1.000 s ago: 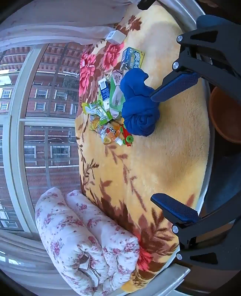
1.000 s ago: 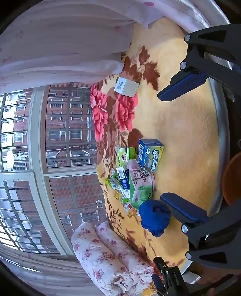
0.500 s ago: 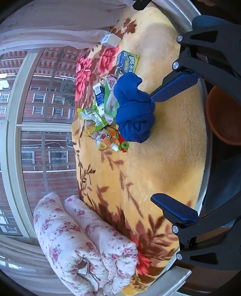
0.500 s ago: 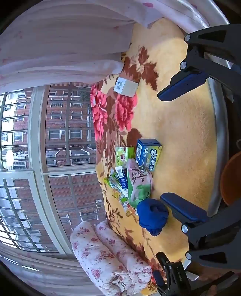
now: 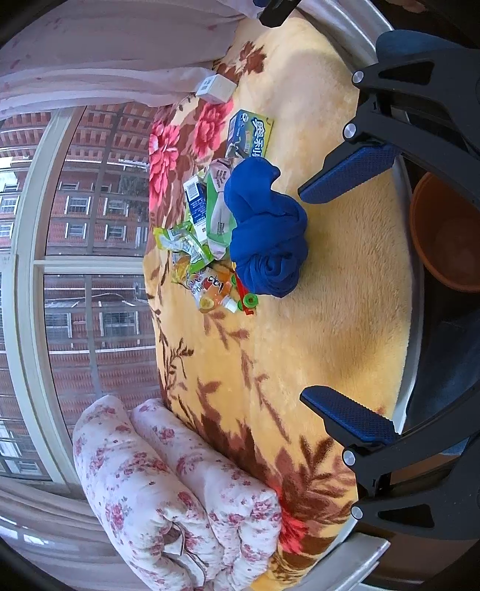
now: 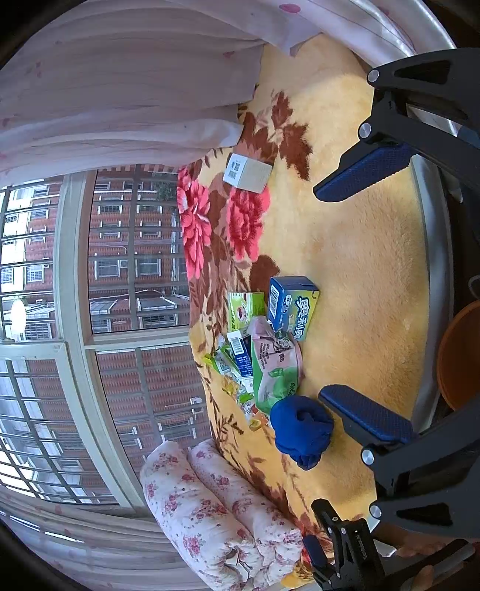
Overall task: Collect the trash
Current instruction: 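Move the left tool toward the blue cloth on the blanket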
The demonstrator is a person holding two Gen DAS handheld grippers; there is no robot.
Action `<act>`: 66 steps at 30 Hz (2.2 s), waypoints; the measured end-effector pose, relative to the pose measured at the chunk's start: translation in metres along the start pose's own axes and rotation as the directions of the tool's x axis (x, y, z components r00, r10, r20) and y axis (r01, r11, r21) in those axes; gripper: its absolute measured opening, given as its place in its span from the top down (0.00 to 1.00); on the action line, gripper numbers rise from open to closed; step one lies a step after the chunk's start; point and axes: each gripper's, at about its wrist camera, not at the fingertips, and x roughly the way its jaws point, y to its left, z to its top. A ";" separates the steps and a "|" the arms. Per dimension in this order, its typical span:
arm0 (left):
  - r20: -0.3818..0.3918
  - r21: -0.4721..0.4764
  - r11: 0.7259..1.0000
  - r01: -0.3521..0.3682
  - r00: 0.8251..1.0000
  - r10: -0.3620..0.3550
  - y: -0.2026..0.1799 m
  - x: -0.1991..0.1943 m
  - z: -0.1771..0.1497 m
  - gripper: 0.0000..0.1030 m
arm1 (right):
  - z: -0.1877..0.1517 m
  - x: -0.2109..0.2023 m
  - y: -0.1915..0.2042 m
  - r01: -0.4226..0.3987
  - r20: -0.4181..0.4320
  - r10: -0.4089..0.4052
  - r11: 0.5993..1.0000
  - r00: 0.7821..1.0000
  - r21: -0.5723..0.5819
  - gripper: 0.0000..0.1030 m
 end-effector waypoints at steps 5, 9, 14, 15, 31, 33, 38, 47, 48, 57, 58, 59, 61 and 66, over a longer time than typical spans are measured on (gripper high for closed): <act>0.003 0.005 1.000 0.007 1.000 -0.007 -0.002 -0.001 0.000 0.06 | -0.001 0.000 0.000 -0.002 0.000 0.002 1.000 1.000 0.001 0.05; 0.005 0.007 1.000 0.008 1.000 -0.008 -0.003 -0.001 0.000 0.06 | -0.001 -0.001 0.000 -0.004 0.003 0.004 1.000 1.000 0.000 0.05; 0.003 0.009 1.000 0.011 1.000 -0.011 -0.004 -0.001 0.000 0.06 | 0.000 -0.003 0.001 -0.009 0.006 0.009 1.000 1.000 -0.001 0.05; 0.003 0.009 1.000 0.011 1.000 -0.011 -0.004 -0.001 0.001 0.06 | 0.000 -0.003 0.001 -0.011 0.006 0.011 1.000 1.000 -0.001 0.05; -0.001 0.011 1.000 0.027 1.000 -0.027 -0.006 0.000 0.002 0.06 | 0.002 -0.004 0.005 -0.024 0.001 0.024 1.000 1.000 -0.013 0.05; -0.003 0.015 0.999 0.028 1.000 -0.028 -0.007 0.002 0.002 0.06 | 0.002 -0.003 0.005 -0.024 0.000 0.024 1.000 1.000 -0.014 0.05; -0.018 -0.002 0.999 0.048 0.999 -0.048 -0.004 0.007 0.001 0.06 | 0.002 -0.001 0.006 -0.025 -0.010 0.025 1.000 1.000 -0.015 0.05; -0.041 -0.007 0.998 0.057 0.998 -0.057 -0.003 0.018 0.003 0.06 | 0.001 0.000 0.007 -0.023 -0.014 0.023 1.000 1.000 -0.017 0.05; -0.041 -0.007 0.998 0.059 0.997 -0.060 -0.003 0.018 0.003 0.06 | 0.001 0.000 0.007 -0.024 -0.014 0.023 1.000 1.000 -0.016 0.05; -0.037 0.002 0.998 0.058 0.998 -0.058 -0.005 0.019 0.004 0.06 | 0.000 0.003 0.005 -0.021 -0.025 0.021 1.000 0.999 -0.014 0.05; -0.036 0.001 0.998 0.057 0.998 -0.057 -0.005 0.019 0.004 0.06 | -0.001 0.003 0.004 -0.021 -0.025 0.021 1.000 0.999 -0.013 0.05; -0.036 0.000 0.998 0.059 0.998 -0.059 -0.005 0.019 0.005 0.06 | -0.001 0.003 0.004 -0.021 -0.025 0.021 1.000 0.999 -0.014 0.05; -0.038 0.001 0.998 0.060 0.997 -0.060 -0.006 0.022 0.006 0.06 | -0.001 0.003 0.004 -0.020 -0.026 0.020 1.000 0.999 -0.014 0.05; -0.041 0.014 0.997 0.074 0.996 -0.074 -0.010 0.030 0.011 0.06 | -0.001 0.008 0.003 -0.015 -0.033 0.015 1.000 0.999 -0.014 0.05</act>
